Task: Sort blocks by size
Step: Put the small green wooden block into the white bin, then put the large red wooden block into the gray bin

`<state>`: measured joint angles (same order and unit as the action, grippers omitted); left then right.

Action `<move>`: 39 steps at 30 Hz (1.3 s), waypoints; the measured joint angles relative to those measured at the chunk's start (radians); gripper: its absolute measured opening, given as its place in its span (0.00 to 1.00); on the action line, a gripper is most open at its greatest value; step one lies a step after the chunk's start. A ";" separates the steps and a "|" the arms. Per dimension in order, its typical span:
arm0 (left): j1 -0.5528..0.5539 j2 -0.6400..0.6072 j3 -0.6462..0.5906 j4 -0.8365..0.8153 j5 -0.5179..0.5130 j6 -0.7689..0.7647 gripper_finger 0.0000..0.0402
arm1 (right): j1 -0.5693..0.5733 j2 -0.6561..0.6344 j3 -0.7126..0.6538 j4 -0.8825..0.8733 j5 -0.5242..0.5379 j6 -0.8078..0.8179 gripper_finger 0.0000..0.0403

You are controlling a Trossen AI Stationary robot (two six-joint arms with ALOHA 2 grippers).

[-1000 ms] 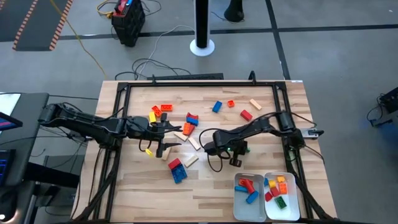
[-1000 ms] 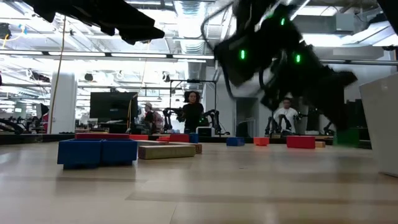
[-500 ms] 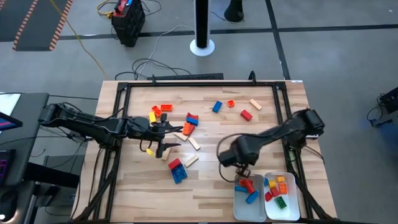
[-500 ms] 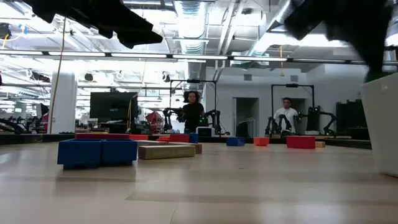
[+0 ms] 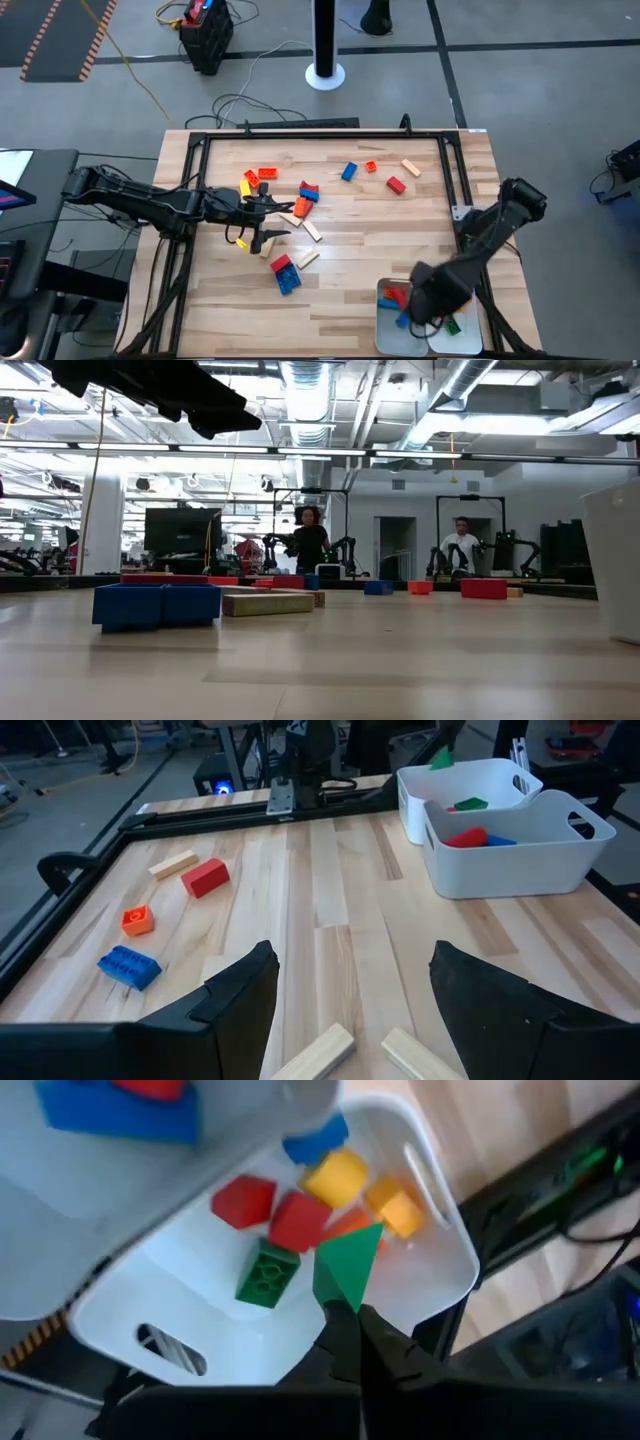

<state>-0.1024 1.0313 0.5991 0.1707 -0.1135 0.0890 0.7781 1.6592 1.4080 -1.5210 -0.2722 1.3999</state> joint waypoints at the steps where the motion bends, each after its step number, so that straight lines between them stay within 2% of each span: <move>1: 0.000 0.000 0.000 0.000 0.000 -0.001 0.62 | 0.018 0.000 -0.015 0.009 0.000 0.034 0.05; 8: 0.000 0.000 0.000 0.005 0.000 -0.004 0.62 | 0.072 0.001 -0.076 0.062 -0.003 0.156 0.28; 14: 0.000 0.000 0.000 0.020 0.000 0.006 0.62 | 0.010 0.001 -0.055 -0.008 -0.026 0.106 0.42; 16: 0.000 0.000 0.000 0.026 -0.001 0.011 0.62 | -0.022 0.001 -0.028 -0.034 0.043 0.063 0.44; 21: 0.000 0.001 0.000 0.025 -0.003 0.011 0.62 | -0.112 -0.009 -0.002 -0.047 0.347 -0.085 0.44; 23: 0.000 0.001 0.000 0.023 -0.003 0.011 0.62 | -0.173 -0.021 -0.014 -0.051 0.430 -0.151 0.43; 27: 0.000 0.016 0.000 0.023 -0.003 -0.001 0.62 | -0.312 -0.065 -0.093 0.035 0.518 -0.319 0.41; 31: -0.002 0.060 -0.001 0.012 -0.004 -0.022 0.62 | -0.447 -0.147 -0.233 0.237 0.589 -0.483 0.40; 35: -0.002 0.129 -0.001 -0.002 -0.004 -0.033 0.62 | -0.563 -0.214 -0.369 0.415 0.679 -0.581 0.41; 39: -0.002 0.191 -0.001 0.000 -0.004 -0.040 0.62 | -0.647 -0.250 -0.453 0.574 0.689 -0.653 0.42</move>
<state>-0.1047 1.2228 0.5980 0.1708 -0.1173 0.0486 0.1307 1.4094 0.9548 -0.9474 0.4164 0.7465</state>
